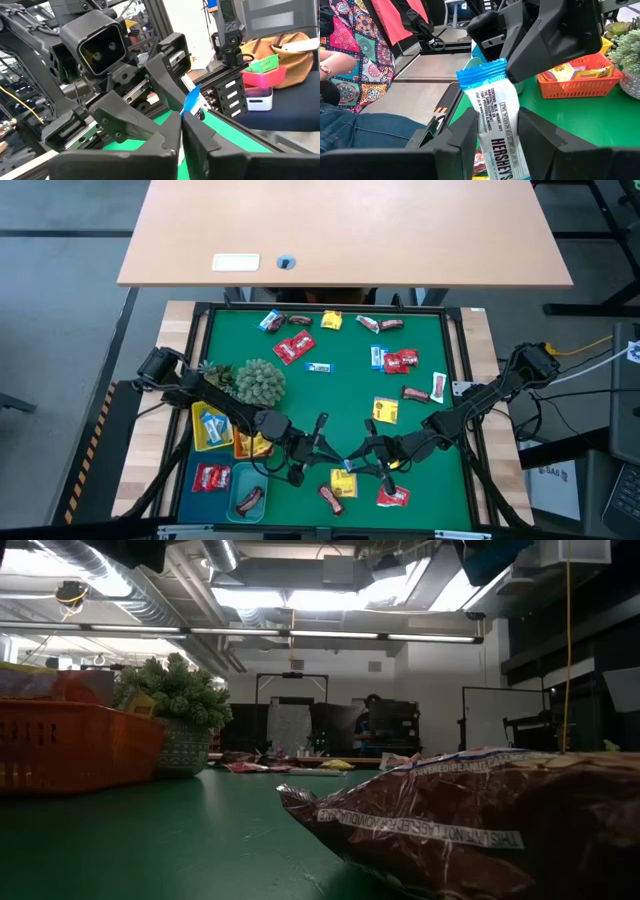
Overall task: Sort candy
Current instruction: Put the white chocolate into the yellow basket
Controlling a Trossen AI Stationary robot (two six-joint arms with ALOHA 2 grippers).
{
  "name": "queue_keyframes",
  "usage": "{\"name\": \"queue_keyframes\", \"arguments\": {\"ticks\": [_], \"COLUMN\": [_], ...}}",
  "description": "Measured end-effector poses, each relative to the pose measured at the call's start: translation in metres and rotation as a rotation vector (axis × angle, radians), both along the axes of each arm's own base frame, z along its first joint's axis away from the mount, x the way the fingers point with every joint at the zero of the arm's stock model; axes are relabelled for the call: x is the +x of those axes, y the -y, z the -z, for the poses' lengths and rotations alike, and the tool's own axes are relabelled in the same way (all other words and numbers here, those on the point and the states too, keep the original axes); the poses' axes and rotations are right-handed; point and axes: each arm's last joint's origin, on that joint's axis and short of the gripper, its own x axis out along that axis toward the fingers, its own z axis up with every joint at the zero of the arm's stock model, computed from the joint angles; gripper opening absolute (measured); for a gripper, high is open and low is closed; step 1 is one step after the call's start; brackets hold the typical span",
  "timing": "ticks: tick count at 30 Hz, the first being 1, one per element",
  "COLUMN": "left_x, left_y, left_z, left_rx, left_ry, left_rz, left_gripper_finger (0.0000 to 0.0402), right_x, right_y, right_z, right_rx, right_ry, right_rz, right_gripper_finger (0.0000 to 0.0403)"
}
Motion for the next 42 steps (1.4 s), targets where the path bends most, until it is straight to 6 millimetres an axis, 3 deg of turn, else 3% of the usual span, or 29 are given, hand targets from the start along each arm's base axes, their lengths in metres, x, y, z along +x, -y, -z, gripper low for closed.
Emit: {"name": "queue_keyframes", "arguments": {"ticks": [20, 32, 42], "left_x": [-0.0001, -0.0003, -0.0003], "left_y": [0.0002, 0.0006, 0.0006], "left_z": [-0.0001, -0.0001, -0.0001], "left_rx": [-0.001, -0.002, -0.004], "left_ry": [0.000, 0.000, -0.002], "left_rz": [-0.003, 0.002, 0.002], "left_gripper_finger": [0.0000, 0.0000, 0.0000], "right_x": [0.0002, 0.0006, 0.0004], "right_y": [0.0005, 0.0013, 0.0013], "right_z": [0.0002, 0.0003, -0.0008], "right_rx": [-0.006, -0.009, -0.005], "right_ry": [0.003, 0.005, 0.009], "right_rz": [0.024, 0.042, 0.037], "right_gripper_finger": [0.0134, 0.0247, 0.0265]}}
